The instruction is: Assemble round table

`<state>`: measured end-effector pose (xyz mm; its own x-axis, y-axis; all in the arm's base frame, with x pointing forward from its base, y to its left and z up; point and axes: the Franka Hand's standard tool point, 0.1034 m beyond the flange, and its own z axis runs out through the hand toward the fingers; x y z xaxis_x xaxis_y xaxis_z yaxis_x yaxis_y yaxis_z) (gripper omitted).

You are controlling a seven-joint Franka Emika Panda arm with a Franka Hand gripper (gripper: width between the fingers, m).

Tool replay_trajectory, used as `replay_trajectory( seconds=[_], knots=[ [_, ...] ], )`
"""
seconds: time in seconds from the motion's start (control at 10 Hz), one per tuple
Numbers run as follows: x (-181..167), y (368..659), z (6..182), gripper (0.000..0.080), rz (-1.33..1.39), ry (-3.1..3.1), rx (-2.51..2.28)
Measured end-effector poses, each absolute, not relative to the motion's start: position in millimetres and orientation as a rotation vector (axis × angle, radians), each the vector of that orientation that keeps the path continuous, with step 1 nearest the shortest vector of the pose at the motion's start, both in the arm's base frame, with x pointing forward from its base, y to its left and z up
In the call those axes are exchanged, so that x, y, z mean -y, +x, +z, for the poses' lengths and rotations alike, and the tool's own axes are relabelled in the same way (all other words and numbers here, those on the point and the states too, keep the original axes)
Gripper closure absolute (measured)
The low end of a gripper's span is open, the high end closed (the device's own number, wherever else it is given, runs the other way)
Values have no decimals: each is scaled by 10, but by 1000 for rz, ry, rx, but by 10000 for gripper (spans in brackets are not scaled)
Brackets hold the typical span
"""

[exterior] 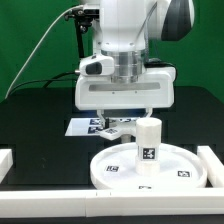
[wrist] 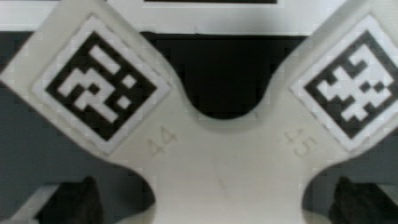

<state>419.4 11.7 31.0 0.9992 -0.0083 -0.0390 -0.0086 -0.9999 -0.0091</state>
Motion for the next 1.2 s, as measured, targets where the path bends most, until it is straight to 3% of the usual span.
replay_trajectory(
  seconds=[0.3,0.4,0.5,0.8,1.2],
  knots=[
    [-119,4177,281,150,69,-3135,-11],
    [-118,4176,280,286,69,-3135,-11],
    [-117,4177,281,361,68,-3135,-12],
    [-141,4183,307,361,76,-3130,-14],
    [-372,4596,1061,361,140,-3056,75]
  ],
)
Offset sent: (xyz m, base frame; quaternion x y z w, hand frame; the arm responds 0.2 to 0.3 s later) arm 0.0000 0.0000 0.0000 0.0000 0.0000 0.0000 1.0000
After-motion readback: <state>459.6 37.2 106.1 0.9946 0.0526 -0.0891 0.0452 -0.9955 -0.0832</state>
